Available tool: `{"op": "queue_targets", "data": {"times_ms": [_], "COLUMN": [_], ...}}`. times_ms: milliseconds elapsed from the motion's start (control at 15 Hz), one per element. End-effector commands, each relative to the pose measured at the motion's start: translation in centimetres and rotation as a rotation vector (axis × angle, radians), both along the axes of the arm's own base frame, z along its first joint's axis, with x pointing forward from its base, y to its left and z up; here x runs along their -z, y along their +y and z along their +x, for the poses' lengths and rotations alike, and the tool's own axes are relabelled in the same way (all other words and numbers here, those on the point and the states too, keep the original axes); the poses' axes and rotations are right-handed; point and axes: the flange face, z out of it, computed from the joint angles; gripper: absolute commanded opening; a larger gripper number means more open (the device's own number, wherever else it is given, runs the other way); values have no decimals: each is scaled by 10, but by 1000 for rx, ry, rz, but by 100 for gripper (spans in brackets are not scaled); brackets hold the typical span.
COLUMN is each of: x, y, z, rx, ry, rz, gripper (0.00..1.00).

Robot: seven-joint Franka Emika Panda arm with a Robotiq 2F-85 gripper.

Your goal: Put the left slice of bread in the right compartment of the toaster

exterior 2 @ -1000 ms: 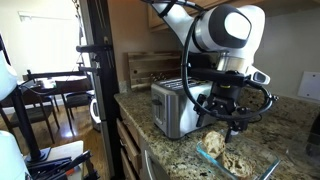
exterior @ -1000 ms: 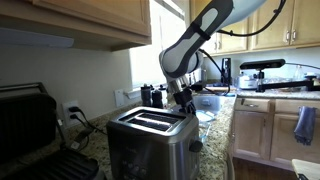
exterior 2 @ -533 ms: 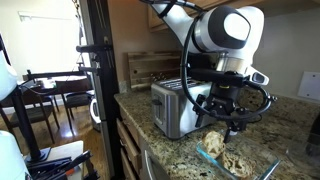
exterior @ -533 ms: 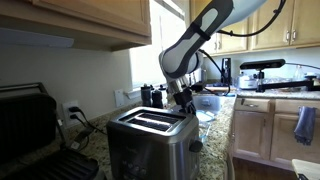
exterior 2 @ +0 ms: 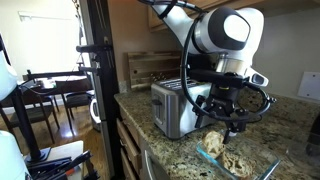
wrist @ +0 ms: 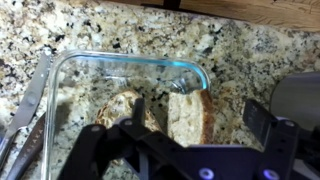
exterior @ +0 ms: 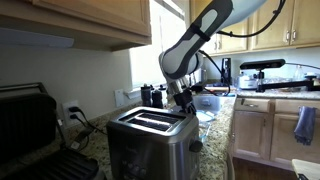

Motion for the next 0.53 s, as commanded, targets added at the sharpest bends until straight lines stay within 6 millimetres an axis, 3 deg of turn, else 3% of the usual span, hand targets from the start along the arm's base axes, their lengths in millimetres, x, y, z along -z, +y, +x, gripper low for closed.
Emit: {"op": "queue_targets", "data": {"times_ms": [0, 467], "x": [3, 10], "y": [-3, -5], "z": [-1, 4], "rx": [7, 8], "ry": [16, 26], "rz": [20, 21], "gripper": [100, 98]}}
